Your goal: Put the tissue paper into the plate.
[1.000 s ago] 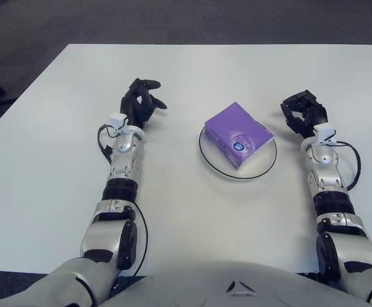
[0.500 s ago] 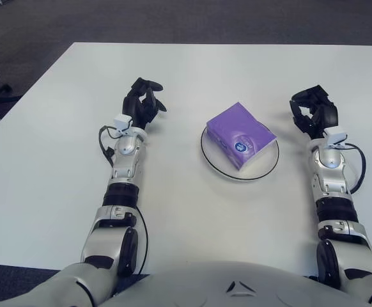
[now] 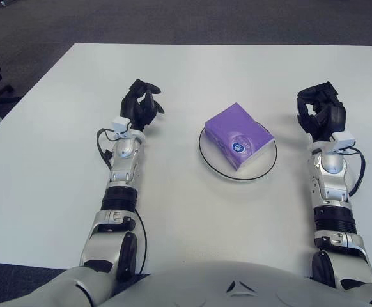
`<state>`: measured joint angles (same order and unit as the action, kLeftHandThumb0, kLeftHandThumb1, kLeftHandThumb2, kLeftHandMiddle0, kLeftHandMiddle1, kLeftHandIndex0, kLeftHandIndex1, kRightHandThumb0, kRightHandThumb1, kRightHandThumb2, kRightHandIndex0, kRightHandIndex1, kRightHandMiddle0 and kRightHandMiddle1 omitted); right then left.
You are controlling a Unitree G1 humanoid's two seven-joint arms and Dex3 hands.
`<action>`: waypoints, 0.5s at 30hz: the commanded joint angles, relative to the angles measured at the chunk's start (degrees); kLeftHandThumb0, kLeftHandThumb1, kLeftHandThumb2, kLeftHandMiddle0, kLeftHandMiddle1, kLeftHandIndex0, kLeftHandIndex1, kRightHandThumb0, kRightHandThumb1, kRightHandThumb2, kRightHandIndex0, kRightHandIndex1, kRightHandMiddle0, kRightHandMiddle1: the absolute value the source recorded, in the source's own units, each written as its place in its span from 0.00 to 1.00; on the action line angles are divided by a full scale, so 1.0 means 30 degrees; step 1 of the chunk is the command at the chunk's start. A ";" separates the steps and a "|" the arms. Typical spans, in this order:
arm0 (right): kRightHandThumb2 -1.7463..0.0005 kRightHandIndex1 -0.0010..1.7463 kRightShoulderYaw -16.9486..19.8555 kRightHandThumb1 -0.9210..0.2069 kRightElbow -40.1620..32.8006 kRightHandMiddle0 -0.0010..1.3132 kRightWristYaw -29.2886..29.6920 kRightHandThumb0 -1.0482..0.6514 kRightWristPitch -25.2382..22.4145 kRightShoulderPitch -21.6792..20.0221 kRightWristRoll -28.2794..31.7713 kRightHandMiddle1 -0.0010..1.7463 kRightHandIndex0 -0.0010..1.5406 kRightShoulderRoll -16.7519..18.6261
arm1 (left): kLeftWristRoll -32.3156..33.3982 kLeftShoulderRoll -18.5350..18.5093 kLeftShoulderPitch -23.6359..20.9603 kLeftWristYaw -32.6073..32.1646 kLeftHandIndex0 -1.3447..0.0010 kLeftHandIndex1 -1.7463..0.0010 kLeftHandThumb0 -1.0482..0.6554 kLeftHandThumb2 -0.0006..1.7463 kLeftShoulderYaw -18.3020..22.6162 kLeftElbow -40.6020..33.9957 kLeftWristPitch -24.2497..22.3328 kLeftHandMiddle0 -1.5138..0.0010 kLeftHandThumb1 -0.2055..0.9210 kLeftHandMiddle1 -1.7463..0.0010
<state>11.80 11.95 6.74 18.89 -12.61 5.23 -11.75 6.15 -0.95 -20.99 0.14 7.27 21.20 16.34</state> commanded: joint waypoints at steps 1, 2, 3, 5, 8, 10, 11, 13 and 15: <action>0.82 0.92 -0.0196 0.00 0.0920 0.32 0.0326 0.41 -0.0632 0.3164 0.0227 0.88 0.48 0.2006 | -0.0207 0.0590 0.2665 -0.0239 0.57 0.06 0.43 0.36 -0.0179 0.0827 -0.0401 0.45 1.00 0.00; 0.82 0.92 -0.0199 0.00 0.0862 0.32 0.0334 0.41 -0.0714 0.3173 0.0237 0.88 0.48 0.2002 | -0.0206 0.0591 0.2702 -0.0230 0.57 0.06 0.43 0.36 -0.0183 0.0769 -0.0440 0.45 1.00 0.00; 0.82 0.92 -0.0202 0.00 0.0810 0.32 0.0342 0.41 -0.0784 0.3182 0.0245 0.88 0.48 0.2000 | -0.0206 0.0593 0.2731 -0.0224 0.57 0.06 0.43 0.36 -0.0186 0.0719 -0.0476 0.45 1.00 0.00; 0.82 0.92 -0.0214 0.00 0.0713 0.32 0.0356 0.41 -0.0918 0.3199 0.0268 0.88 0.48 0.1993 | -0.0207 0.0595 0.2775 -0.0218 0.57 0.05 0.43 0.36 -0.0189 0.0634 -0.0541 0.45 1.00 0.00; 0.82 0.92 -0.0227 0.00 0.0490 0.32 0.0354 0.41 -0.1237 0.3218 0.0348 0.88 0.49 0.1989 | -0.0204 0.0577 0.2836 -0.0217 0.57 0.05 0.43 0.36 -0.0184 0.0515 -0.0645 0.45 1.00 0.00; 0.82 0.92 -0.0238 0.00 0.0347 0.32 0.0369 0.41 -0.1410 0.3223 0.0369 0.88 0.49 0.1999 | -0.0197 0.0561 0.2848 -0.0221 0.57 0.05 0.43 0.36 -0.0176 0.0448 -0.0718 0.45 1.00 0.00; 0.82 0.92 -0.0238 0.00 0.0268 0.32 0.0362 0.41 -0.1528 0.3221 0.0402 0.88 0.49 0.2001 | -0.0196 0.0555 0.2853 -0.0240 0.57 0.05 0.43 0.36 -0.0166 0.0418 -0.0762 0.45 1.00 0.00; 0.82 0.92 -0.0230 0.00 0.0130 0.32 0.0327 0.41 -0.1788 0.3197 0.0492 0.88 0.49 0.1989 | -0.0196 0.0553 0.2869 -0.0286 0.58 0.05 0.43 0.36 -0.0144 0.0366 -0.0841 0.45 1.00 0.00; 0.82 0.92 -0.0222 0.00 0.0021 0.32 0.0286 0.41 -0.2038 0.3159 0.0581 0.88 0.49 0.1958 | -0.0197 0.0560 0.2888 -0.0324 0.58 0.05 0.43 0.36 -0.0124 0.0324 -0.0898 0.45 1.00 0.00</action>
<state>11.62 9.69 7.34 14.65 -11.44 5.78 -11.42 6.11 -0.69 -19.89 0.05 6.98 19.26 14.53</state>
